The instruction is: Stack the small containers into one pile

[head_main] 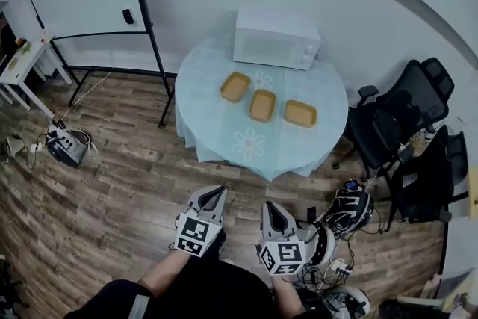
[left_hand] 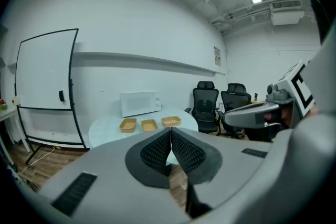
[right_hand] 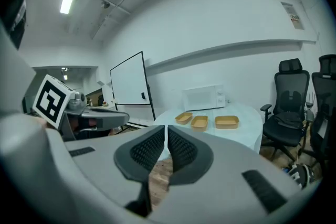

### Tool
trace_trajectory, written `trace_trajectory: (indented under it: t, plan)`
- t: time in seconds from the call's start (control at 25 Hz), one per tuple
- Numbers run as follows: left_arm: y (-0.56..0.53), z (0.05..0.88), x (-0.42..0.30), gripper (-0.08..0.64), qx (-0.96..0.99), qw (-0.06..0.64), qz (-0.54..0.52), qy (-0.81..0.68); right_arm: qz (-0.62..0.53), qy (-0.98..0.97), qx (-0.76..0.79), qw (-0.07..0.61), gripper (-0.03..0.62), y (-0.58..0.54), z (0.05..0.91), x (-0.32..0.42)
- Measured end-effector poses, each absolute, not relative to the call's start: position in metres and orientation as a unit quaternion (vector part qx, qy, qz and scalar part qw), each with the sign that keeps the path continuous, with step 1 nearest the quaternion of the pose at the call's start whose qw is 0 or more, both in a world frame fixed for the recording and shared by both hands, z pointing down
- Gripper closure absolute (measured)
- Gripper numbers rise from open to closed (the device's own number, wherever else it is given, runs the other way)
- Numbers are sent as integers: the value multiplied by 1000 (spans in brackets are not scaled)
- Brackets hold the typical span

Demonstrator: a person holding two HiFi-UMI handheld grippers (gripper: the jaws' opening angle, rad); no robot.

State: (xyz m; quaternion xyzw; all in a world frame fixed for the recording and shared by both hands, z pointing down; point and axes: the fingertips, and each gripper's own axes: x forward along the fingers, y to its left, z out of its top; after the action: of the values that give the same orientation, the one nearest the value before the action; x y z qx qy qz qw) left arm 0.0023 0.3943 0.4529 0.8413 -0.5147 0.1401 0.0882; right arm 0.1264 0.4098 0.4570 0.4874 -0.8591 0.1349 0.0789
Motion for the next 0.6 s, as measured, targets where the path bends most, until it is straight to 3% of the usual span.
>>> trace_trajectory:
  t: [0.6]
  plan:
    - [240,459,-59,546,863,108,124,-478,127,-848,504,102,565,260,456,63]
